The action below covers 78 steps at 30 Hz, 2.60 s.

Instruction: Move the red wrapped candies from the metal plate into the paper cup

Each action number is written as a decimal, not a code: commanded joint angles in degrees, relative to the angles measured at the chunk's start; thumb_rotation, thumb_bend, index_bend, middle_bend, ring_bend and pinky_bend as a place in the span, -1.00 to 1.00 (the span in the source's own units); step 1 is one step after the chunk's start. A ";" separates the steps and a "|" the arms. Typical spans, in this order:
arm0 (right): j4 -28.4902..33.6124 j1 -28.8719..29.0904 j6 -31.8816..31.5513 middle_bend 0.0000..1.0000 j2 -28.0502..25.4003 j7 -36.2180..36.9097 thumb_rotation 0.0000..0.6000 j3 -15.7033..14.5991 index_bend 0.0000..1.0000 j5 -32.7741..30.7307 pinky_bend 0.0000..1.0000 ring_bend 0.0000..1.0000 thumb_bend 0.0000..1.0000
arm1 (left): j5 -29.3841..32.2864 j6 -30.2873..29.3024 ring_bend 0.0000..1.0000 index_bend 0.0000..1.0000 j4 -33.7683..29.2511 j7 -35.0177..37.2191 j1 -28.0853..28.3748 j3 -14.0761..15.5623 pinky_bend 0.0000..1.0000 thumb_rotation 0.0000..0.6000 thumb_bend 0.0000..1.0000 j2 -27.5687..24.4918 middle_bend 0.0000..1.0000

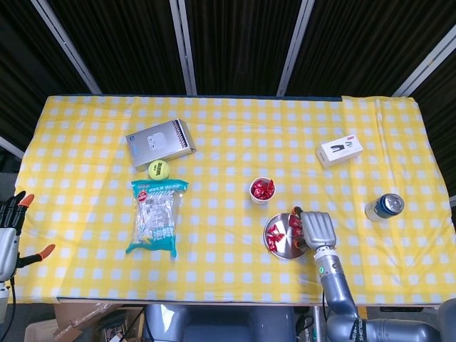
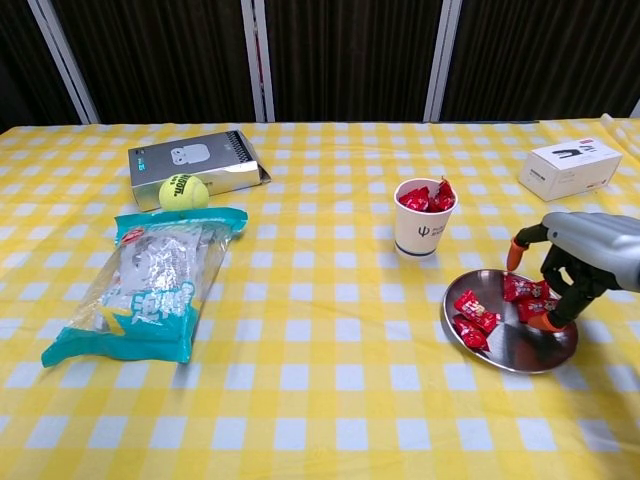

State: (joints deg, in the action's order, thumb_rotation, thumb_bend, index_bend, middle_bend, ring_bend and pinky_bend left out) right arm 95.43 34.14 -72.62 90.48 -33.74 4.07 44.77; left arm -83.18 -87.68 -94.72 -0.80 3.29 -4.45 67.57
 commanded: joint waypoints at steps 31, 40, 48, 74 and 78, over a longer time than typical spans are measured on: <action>-5.50 -2.66 4.18 0.61 1.93 3.31 1.00 1.56 0.17 2.59 0.69 0.65 0.12 | 0.19 0.13 -1.00 -1.00 -0.15 -0.09 0.03 -0.05 -1.00 1.00 -0.84 -0.02 -1.00; -1.64 -3.05 2.70 0.61 0.02 3.32 1.00 2.30 0.17 6.00 0.69 0.65 0.13 | -0.02 0.07 -1.00 -1.00 0.02 0.26 0.00 0.02 -1.00 1.00 -0.84 -0.06 -1.00; 2.69 -2.68 1.59 0.61 -2.09 2.17 1.00 3.67 0.17 7.98 0.69 0.65 0.13 | -0.10 0.02 -1.00 -1.00 0.19 0.60 -0.05 0.07 -1.00 1.00 -0.84 -0.11 -1.00; -5.53 12.35 10.03 0.61 3.00 -4.44 1.00 16.63 0.17 -4.45 0.69 0.65 0.13 | 1.64 1.94 -1.00 -1.00 -0.43 1.33 0.43 -0.17 -1.00 1.00 -0.84 -0.58 -1.00; -7.62 13.67 10.58 0.61 4.38 -4.15 1.00 16.65 0.17 -4.34 0.69 0.65 0.13 | 1.89 2.14 -1.00 -1.00 -0.62 1.42 0.50 -0.25 -1.00 1.00 -0.84 -0.67 -1.00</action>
State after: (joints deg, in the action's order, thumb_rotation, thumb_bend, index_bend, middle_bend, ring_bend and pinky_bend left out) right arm 88.33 47.37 -62.28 94.40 -38.04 20.70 40.44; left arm -81.30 -85.55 -95.31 0.61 3.77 -4.69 66.91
